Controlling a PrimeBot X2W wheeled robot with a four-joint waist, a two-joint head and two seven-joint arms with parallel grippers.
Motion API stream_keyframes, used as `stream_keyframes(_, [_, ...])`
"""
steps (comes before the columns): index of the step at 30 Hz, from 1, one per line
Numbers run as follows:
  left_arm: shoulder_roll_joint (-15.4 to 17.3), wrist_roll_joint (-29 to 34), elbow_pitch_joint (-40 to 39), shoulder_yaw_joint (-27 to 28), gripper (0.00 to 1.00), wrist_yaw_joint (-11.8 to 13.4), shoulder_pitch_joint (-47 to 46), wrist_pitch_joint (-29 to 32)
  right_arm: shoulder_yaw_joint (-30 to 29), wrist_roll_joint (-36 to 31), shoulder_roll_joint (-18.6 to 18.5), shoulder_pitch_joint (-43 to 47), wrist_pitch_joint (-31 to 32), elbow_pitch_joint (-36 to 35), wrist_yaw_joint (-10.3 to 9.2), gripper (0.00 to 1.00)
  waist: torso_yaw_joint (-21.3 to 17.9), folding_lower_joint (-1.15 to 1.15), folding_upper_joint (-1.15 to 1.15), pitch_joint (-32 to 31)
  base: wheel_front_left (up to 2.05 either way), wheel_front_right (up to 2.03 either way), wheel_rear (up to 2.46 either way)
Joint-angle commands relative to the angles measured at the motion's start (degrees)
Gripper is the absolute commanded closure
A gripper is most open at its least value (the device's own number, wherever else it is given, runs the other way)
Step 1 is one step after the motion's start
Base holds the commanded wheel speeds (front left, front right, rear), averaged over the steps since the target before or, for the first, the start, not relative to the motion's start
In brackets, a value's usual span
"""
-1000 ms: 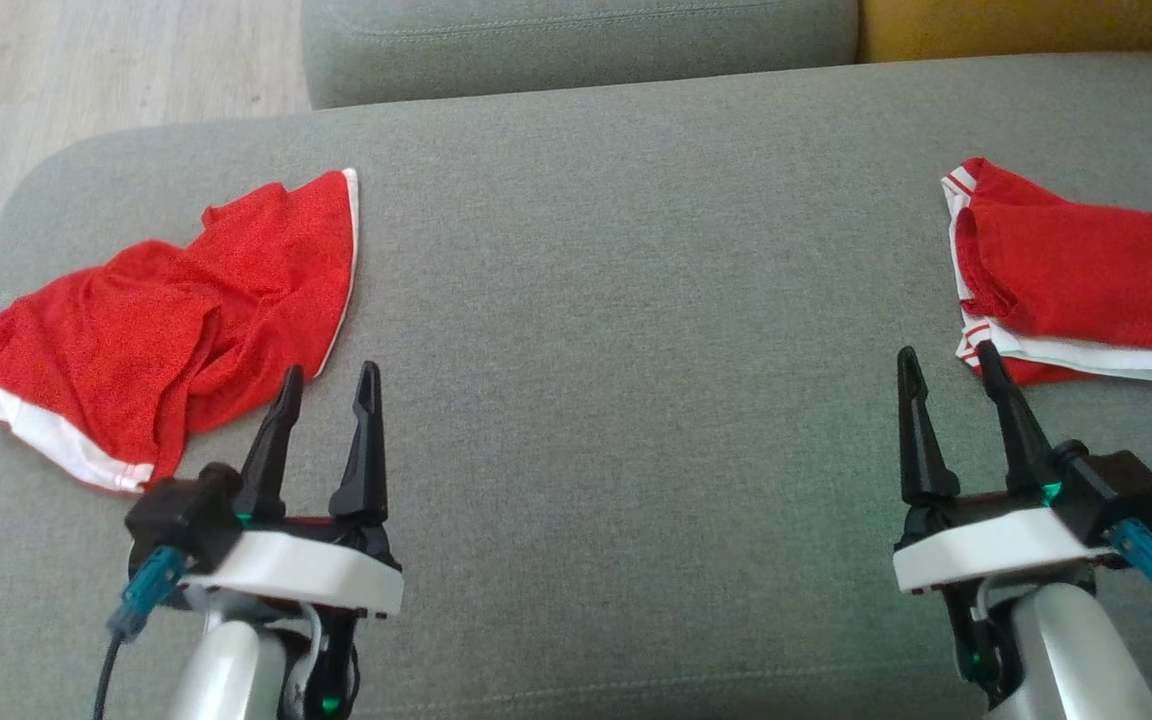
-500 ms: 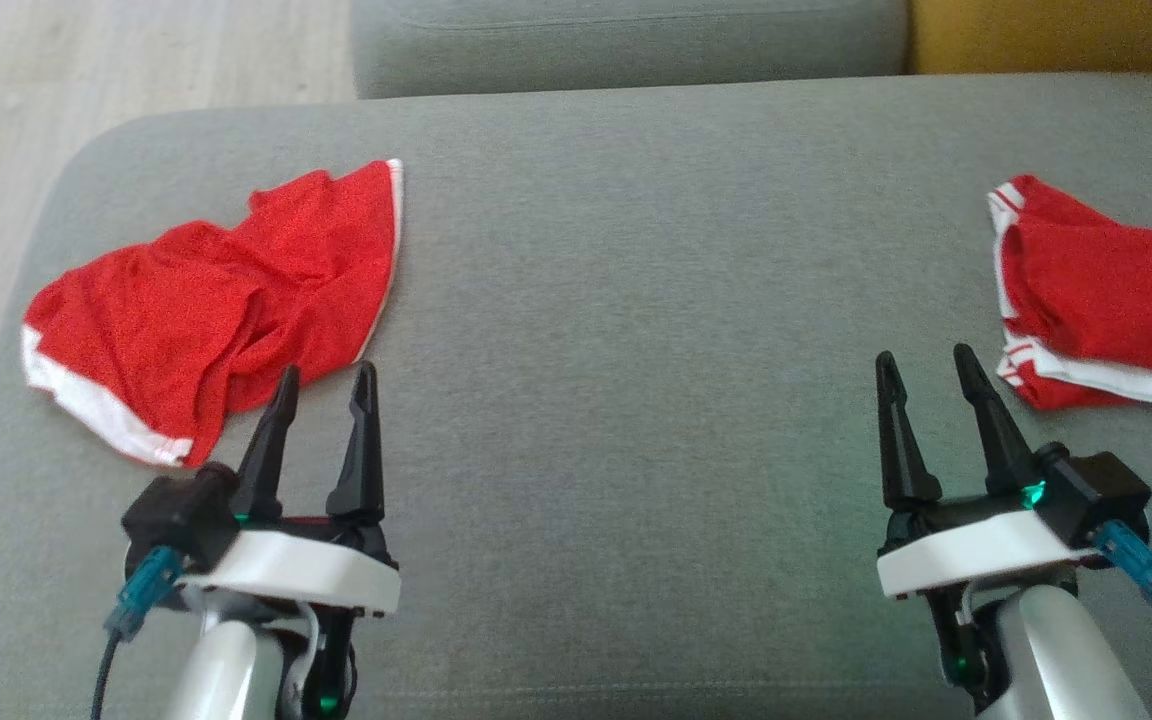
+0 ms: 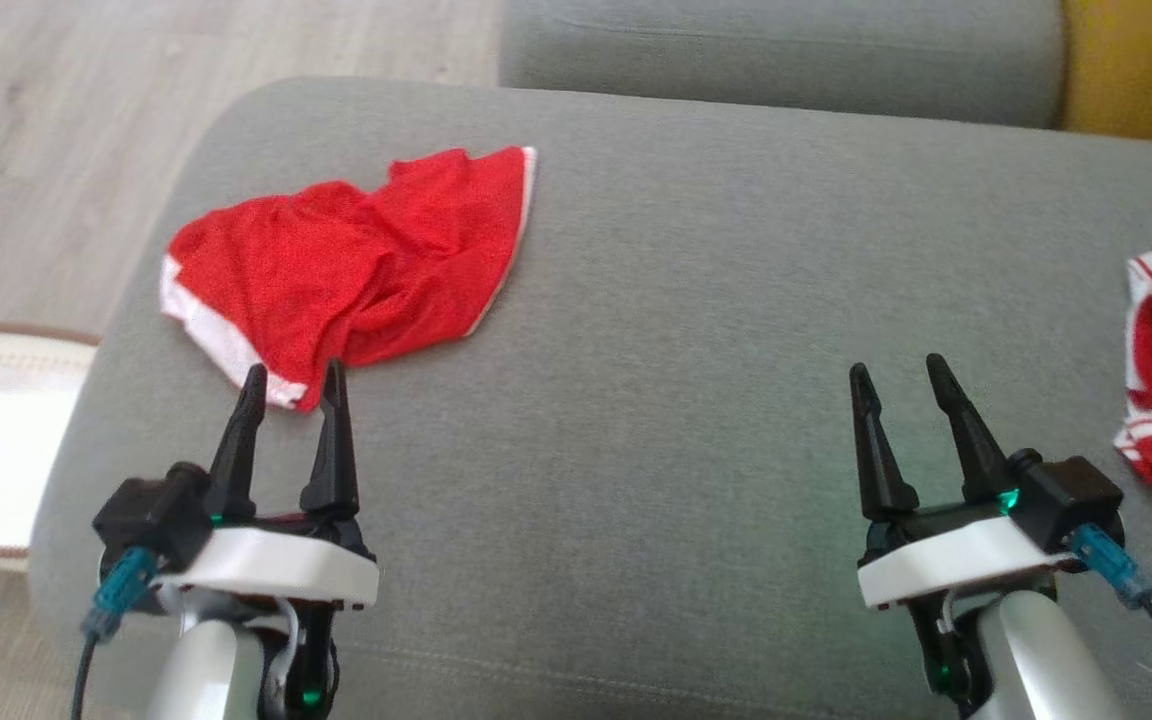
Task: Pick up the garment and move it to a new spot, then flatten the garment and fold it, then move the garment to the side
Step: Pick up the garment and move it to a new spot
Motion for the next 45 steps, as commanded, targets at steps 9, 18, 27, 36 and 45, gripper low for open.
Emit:
stream_keyframes(9, [0.5, -0.3, -2.0, 2.9, 0.00, 0.5, -0.9, -0.7, 2.3, 0.4, -0.1, 0.0, -0.6, -0.9, 0.36, 0.00, 6.1, 0.00, 0.00, -0.3, 0.00, 0.00, 0.00])
stream_keyframes(18, [0.5, 0.5, -2.5, 5.2, 0.00, 0.8, -0.7, -0.7, 3.5, 0.5, -0.1, -0.9, -0.6, -0.5, 0.36, 0.00, 7.6, 0.00, 0.00, 0.4, 0.00, 0.00, 0.00])
stream_keyframes(27, [0.5, 2.1, -1.4, 9.9, 0.00, 1.8, -2.9, -0.7, 1.4, -0.5, -0.1, -2.2, -0.6, -1.4, 0.36, 0.00, 5.2, 0.00, 0.00, 3.6, 0.00, 0.00, 0.00])
stream_keyframes(36, [5.9, 4.2, 9.7, 14.7, 0.00, -1.7, -14.7, -0.3, -6.2, -5.6, -0.1, -6.5, 0.4, -4.9, 0.36, 0.00, 2.0, 0.00, 0.00, 11.6, 0.00, 0.00, 0.00])
stream_keyframes(45, [15.8, 4.6, 25.0, 11.4, 0.00, -5.9, -31.6, 10.7, -13.5, -8.9, -0.1, -9.8, 3.2, -13.3, 0.36, 0.00, -0.1, 0.00, 0.00, 18.9, 0.00, 0.00, 0.00])
